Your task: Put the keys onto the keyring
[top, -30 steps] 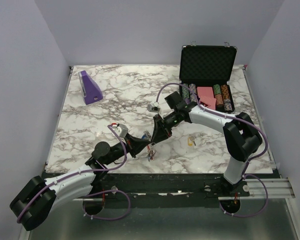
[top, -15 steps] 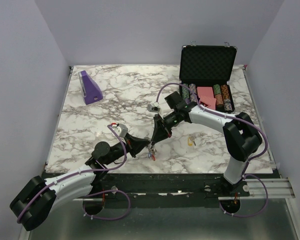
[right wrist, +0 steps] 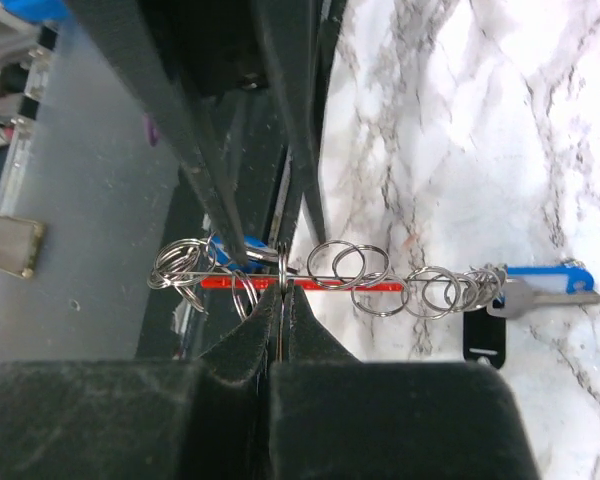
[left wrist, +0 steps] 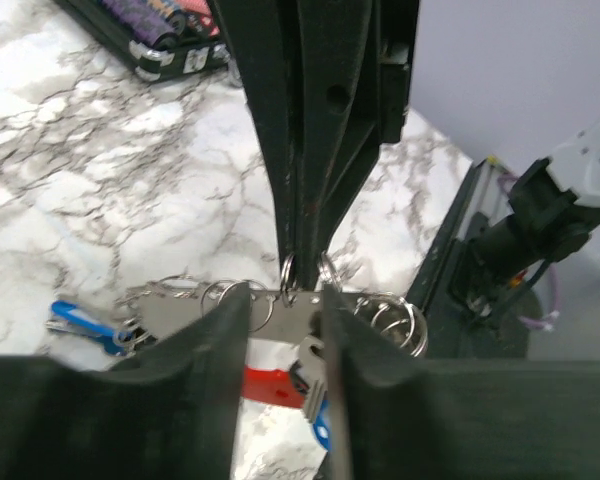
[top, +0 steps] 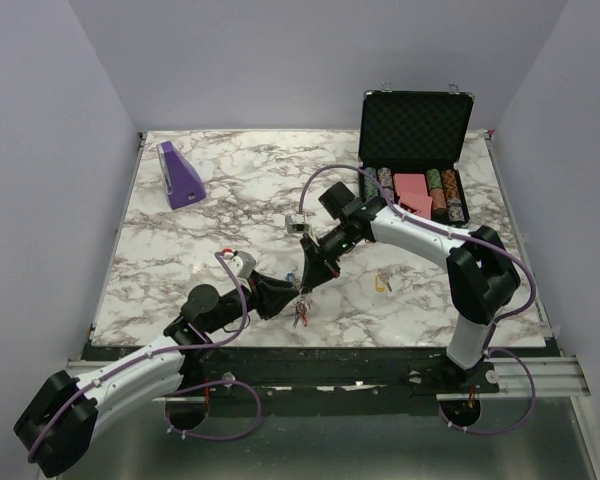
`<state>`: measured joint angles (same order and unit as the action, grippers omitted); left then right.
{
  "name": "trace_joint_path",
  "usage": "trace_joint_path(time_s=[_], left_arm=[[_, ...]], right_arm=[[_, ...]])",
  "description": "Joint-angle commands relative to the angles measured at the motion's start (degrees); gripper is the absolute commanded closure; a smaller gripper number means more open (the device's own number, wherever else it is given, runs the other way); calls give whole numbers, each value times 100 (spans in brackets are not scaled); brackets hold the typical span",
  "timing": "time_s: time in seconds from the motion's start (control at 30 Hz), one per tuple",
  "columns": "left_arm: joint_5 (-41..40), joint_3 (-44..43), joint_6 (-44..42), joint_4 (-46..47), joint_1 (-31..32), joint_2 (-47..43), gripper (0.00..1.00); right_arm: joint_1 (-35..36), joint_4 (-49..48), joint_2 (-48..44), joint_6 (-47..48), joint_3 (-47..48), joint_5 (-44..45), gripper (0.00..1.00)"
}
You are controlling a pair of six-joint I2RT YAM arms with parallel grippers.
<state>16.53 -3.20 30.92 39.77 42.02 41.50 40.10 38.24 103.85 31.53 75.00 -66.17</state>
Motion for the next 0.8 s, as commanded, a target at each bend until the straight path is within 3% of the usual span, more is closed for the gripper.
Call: trace_joint_path(time_s=[0.0, 0.17, 0.27, 0.77], left_arm=[[-1, 347, -42, -925, 17, -334, 49], [-71, 250, 98, -1349, 17, -800, 33], [-71, 285, 108, -1296, 17, -854, 30], [728, -40, -402, 294, 26, 938, 37]], right_arm=[[191, 912, 100, 748, 392, 990, 99], [350, 1256, -14, 1153, 533, 2229, 99], [385, 1195, -154, 1180, 445, 2740, 99], [482, 1282, -164, 1242, 436, 2662, 99]])
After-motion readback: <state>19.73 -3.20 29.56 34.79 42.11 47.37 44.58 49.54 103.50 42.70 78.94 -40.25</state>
